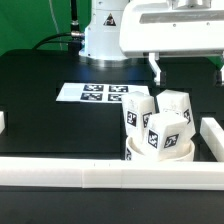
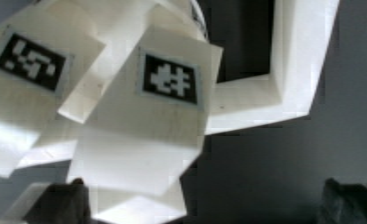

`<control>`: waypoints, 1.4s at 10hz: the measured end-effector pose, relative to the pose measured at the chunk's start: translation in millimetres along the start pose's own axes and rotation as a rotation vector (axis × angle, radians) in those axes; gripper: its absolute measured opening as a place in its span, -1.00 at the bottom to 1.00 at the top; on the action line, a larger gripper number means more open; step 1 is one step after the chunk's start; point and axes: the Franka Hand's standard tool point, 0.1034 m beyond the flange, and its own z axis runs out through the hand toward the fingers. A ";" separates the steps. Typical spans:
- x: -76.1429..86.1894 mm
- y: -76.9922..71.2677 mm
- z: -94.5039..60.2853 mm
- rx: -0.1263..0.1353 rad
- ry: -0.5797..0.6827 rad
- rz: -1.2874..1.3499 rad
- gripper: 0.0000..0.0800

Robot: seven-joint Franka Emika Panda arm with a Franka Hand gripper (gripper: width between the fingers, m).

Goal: Assemble stool

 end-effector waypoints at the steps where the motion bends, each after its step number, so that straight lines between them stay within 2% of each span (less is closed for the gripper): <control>1: -2.4 0.2 1.6 -0.001 -0.008 0.000 0.62; 2: -5.2 -0.6 2.7 0.001 -0.045 0.004 0.62; 4: -5.2 4.1 6.0 -0.005 -0.043 -0.054 0.62; 5: -8.5 10.2 10.6 0.003 -0.175 -0.104 0.62; 6: 2.9 11.6 9.0 0.013 -0.239 -0.109 0.62; 7: 6.1 11.5 9.3 0.016 -0.311 -0.125 0.62; 8: 8.3 9.7 7.5 0.014 -0.378 -0.111 0.62; 9: 5.4 5.0 4.9 0.000 -0.455 -0.068 0.62; 11: 8.0 5.2 6.1 0.000 -0.476 -0.072 0.62; 14: 8.7 6.6 11.4 0.043 -0.453 -0.281 0.62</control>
Offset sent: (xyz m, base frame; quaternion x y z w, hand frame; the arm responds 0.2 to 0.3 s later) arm 0.0041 -0.0143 -0.0091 -0.0143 0.0285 -0.1253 0.9916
